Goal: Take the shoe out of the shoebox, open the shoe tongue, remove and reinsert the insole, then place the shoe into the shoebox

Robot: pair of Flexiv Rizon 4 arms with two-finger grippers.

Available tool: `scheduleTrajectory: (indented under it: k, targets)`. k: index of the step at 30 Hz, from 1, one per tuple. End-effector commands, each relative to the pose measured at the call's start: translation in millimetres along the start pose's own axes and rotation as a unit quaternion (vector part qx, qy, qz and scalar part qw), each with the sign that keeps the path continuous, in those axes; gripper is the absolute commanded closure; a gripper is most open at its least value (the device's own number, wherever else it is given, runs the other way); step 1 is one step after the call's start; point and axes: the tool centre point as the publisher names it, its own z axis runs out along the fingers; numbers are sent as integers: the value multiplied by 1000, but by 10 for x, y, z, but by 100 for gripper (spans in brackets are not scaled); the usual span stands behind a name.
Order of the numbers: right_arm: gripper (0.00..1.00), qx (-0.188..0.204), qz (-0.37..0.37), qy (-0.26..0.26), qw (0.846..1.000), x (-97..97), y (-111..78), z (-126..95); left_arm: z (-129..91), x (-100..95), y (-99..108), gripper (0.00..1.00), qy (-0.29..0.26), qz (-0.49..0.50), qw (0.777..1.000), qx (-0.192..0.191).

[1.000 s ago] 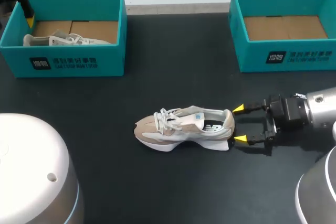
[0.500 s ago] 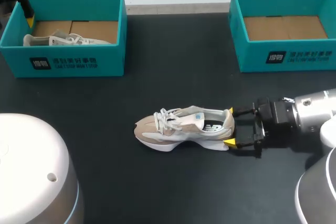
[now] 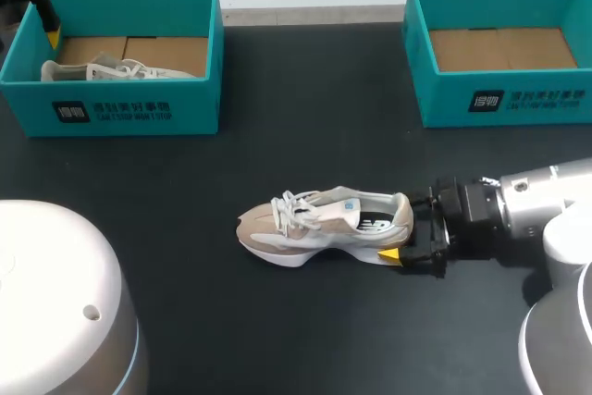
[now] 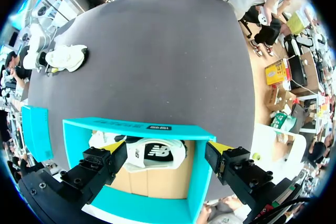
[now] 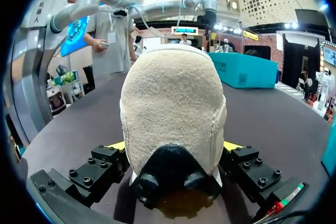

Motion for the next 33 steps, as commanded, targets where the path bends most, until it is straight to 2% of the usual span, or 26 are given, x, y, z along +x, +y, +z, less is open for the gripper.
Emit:
scheduleTrajectory:
  k: [1, 7, 8, 10, 11, 18, 33]
  targets:
    - [0, 2, 3, 9, 1000, -52, -53, 85, -1, 6, -3, 0, 0, 1, 1000, -1]
    - [0, -4, 1, 16, 1000, -55, -37, 134, -1, 6, -3, 0, 0, 1, 1000, -1]
    - [39, -3, 1, 16, 1000, -55, -33, 139, -1, 6, -3, 0, 0, 1, 1000, -1]
    - [93, -1, -1, 19, 1000, -54, -24, 142, -1, 6, -3, 0, 0, 1, 1000, -1]
    - [100, 1, -3, 21, 1000, -52, -16, 141, -1, 6, -3, 0, 0, 1, 1000, -1]
    - [100, 9, -15, 31, 999, -64, 45, 51, -1, 6, -3, 0, 0, 1, 1000, -1]
    - [100, 11, -8, 38, 999, -54, -68, 40, -1, 6, -3, 0, 0, 1, 1000, -1]
